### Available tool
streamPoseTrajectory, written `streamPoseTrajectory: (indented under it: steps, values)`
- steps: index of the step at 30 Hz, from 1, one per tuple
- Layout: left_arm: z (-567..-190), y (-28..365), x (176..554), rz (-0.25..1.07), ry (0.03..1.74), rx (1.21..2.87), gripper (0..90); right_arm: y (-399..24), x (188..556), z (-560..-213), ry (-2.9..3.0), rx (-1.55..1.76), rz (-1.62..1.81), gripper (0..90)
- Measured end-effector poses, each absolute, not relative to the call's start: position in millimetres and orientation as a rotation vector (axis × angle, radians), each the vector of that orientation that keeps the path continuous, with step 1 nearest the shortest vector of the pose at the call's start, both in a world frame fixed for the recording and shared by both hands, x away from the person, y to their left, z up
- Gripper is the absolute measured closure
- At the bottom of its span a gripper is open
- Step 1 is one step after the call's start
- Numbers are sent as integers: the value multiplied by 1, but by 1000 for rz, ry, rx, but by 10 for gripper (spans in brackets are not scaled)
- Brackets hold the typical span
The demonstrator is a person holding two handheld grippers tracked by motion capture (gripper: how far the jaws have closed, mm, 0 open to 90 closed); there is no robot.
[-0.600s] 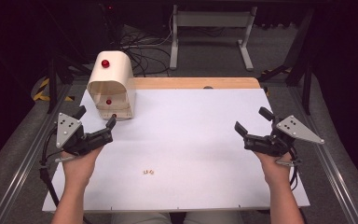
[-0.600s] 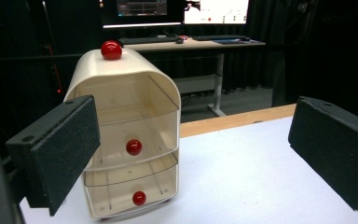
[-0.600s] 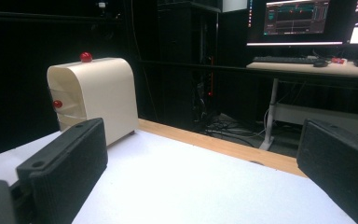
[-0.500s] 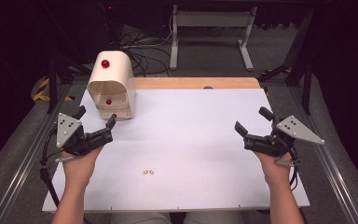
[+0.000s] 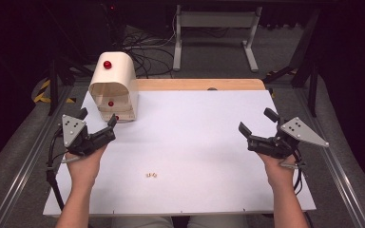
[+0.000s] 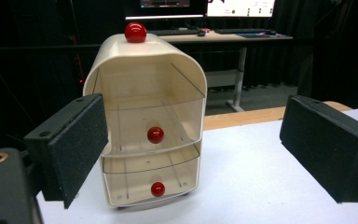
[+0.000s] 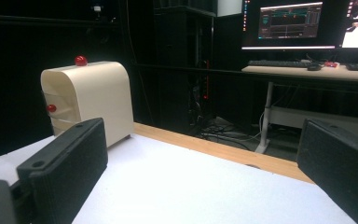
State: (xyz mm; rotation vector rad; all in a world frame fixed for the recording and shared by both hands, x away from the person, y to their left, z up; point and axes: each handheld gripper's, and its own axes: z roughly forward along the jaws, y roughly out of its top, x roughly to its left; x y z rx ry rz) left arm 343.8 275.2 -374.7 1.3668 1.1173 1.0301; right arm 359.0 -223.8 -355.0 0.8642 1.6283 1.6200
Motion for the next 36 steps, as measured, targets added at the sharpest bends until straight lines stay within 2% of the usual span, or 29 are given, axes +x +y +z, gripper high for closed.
streamPoseTrajectory:
  steps: [9,18,31,36]
  values:
    - [-379,272,352,1044,1136,1364,104,-222,359,-356,1623,865,1618,21]
    - [-385,273,360,1048,1154,1356,189,-220,360,-357,1621,866,1607,21]
    - [-391,273,371,1054,1200,1322,182,-218,361,-358,1620,861,1598,22]
    - [-395,272,376,1072,1210,1323,218,-218,360,-359,1616,864,1595,22]
